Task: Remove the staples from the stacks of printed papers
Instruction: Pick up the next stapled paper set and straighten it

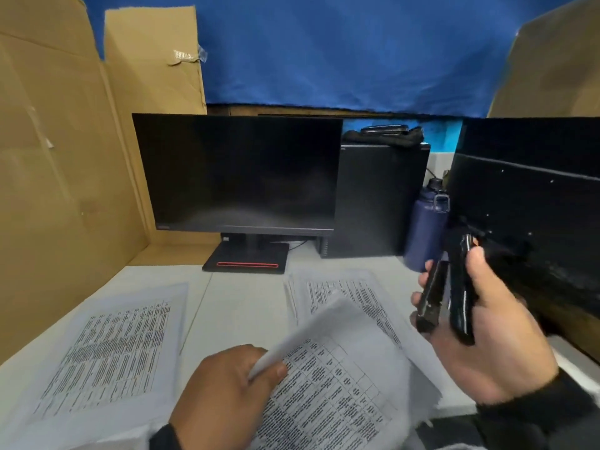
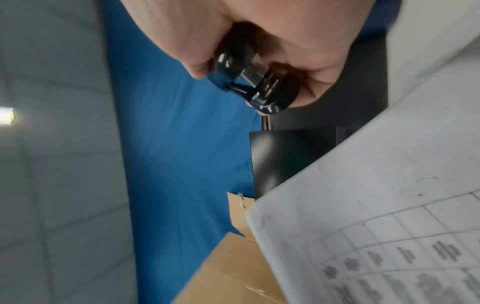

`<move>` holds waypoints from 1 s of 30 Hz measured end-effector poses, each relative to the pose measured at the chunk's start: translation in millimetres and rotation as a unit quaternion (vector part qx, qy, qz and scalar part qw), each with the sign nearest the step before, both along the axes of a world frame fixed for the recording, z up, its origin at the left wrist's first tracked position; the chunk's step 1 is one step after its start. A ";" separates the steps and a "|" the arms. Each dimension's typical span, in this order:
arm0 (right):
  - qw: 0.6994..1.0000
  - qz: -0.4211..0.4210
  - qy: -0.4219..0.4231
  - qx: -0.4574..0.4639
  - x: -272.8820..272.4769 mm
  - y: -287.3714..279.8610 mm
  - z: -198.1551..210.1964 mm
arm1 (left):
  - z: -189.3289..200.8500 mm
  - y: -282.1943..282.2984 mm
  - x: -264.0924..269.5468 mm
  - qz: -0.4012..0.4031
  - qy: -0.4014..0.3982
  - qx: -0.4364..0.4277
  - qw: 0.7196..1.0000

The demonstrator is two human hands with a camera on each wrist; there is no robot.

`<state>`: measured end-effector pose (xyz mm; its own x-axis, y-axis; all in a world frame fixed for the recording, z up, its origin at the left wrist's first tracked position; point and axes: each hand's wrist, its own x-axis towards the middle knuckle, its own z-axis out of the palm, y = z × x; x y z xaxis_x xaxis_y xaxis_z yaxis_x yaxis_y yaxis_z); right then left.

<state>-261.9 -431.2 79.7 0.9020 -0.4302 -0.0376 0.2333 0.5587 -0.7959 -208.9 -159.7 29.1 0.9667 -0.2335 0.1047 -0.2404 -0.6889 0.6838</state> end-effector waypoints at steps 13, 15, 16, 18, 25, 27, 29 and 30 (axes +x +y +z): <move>0.980 -0.103 -0.102 0.139 -7.3 39.1 3.0 | 11.0 -15.7 -21.2 -0.067 -0.023 0.012 0.997; 0.981 -0.109 -0.111 0.119 -6.8 41.9 3.6 | 6.2 -17.2 -19.3 -0.065 -0.033 0.019 0.997; 0.981 -0.117 -0.114 0.105 -6.4 43.0 2.5 | 5.6 -18.2 -19.0 -0.064 -0.031 0.021 0.997; 0.982 -0.128 -0.114 0.076 -4.9 45.7 0.4 | 7.6 -21.6 -20.3 -0.074 -0.026 0.023 0.997; 0.981 -0.174 -0.086 0.007 -3.4 47.8 -3.8 | -0.3 -31.4 -21.6 -0.123 -0.034 0.036 0.991; 0.980 -0.183 -0.078 -0.002 -3.9 46.7 -2.3 | -5.5 -33.1 -21.6 -0.126 -0.035 0.034 0.991; 0.981 -0.183 -0.068 -0.005 -3.2 44.6 -2.1 | -8.2 -34.7 -22.1 -0.130 -0.038 0.035 0.990; 0.982 -0.177 -0.064 -0.007 -2.3 43.0 -2.8 | -9.1 -35.1 -22.5 -0.133 -0.042 0.040 0.989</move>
